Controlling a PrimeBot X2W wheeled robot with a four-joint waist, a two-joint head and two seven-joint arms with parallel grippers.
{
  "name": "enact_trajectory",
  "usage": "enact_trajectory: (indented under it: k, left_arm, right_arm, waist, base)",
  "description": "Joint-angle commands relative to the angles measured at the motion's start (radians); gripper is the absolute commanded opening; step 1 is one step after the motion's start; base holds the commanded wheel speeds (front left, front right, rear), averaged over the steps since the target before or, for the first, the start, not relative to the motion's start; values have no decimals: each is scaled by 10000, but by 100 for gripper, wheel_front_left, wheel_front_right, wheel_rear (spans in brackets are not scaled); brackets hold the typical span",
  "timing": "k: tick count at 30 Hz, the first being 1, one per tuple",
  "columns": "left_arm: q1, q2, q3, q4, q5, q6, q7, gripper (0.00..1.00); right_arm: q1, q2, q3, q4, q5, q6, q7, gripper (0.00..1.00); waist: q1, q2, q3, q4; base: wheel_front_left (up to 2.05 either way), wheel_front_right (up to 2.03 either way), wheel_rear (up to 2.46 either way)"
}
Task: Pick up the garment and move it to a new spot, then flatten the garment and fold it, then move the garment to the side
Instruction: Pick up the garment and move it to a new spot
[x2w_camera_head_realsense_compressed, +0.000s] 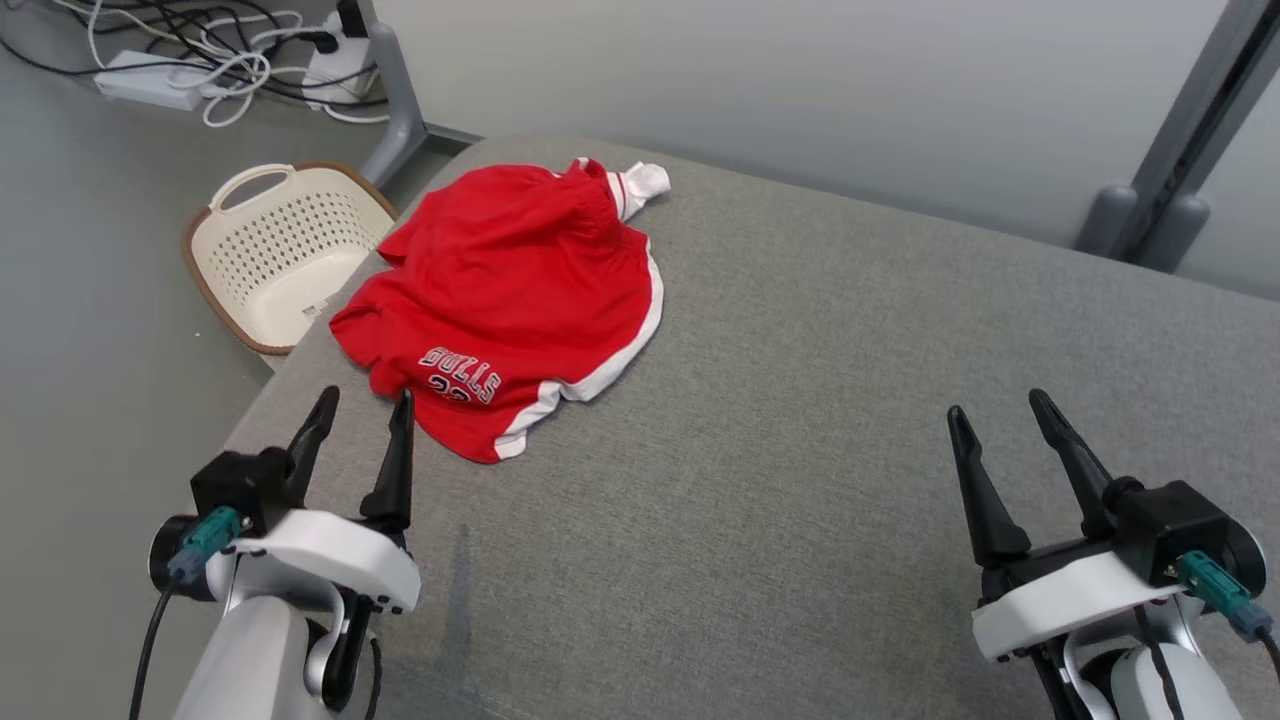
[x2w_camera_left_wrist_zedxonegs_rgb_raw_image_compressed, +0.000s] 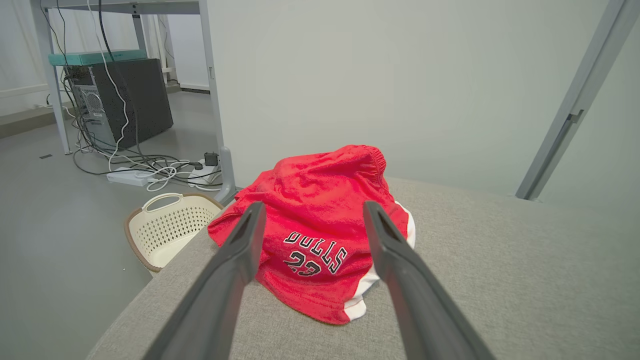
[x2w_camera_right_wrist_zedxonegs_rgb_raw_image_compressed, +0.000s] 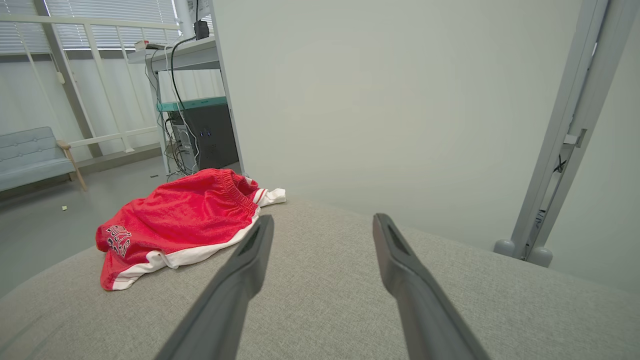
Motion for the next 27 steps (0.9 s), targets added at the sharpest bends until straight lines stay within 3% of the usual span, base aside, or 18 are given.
enact_trajectory:
  k: [1, 11, 22, 24, 25, 27]
  left_arm:
    - [-559, 12, -54, 341, -253, -71, 91, 100]
    - [-2590, 364, -743, 3127, -1754, -173, 1565, 100]
    - [-3408, 827, -2014, 4738, -3058, -154, 3532, 98]
    - [-3480, 910, -2252, 4879, -3212, -154, 3778, 39]
    - [-3521, 961, -2331, 4960, -3303, -153, 3828, 0]
    - [-3615, 1132, -2444, 5050, -3247, -147, 3613, 0]
  right_arm:
    - [-270, -138, 55, -142, -55, 19, 85, 100]
    - [-883, -522, -23, -641, -145, 14, 280, 100]
    - [-1106, -498, 82, -558, -11, 14, 165, 100]
    - [-1124, -543, 118, -496, 57, 13, 160, 100]
    - [-1144, -565, 150, -462, 71, 13, 151, 100]
    - [-1174, -582, 183, -417, 99, 13, 143, 100]
  waist:
    - [0, 0, 860, -648]
    - [0, 0, 2422, -1559]
    - [0, 0, 2889, -1820]
    - [0, 0, 2897, -1842]
    - [0, 0, 2888, -1856]
    - [0, 0, 2853, -1887]
  base:
    - [0, 0, 0]
    - [0, 0, 0]
    - [0, 0, 0]
    - [0, 0, 0]
    - [0, 0, 0]
    - [0, 0, 0]
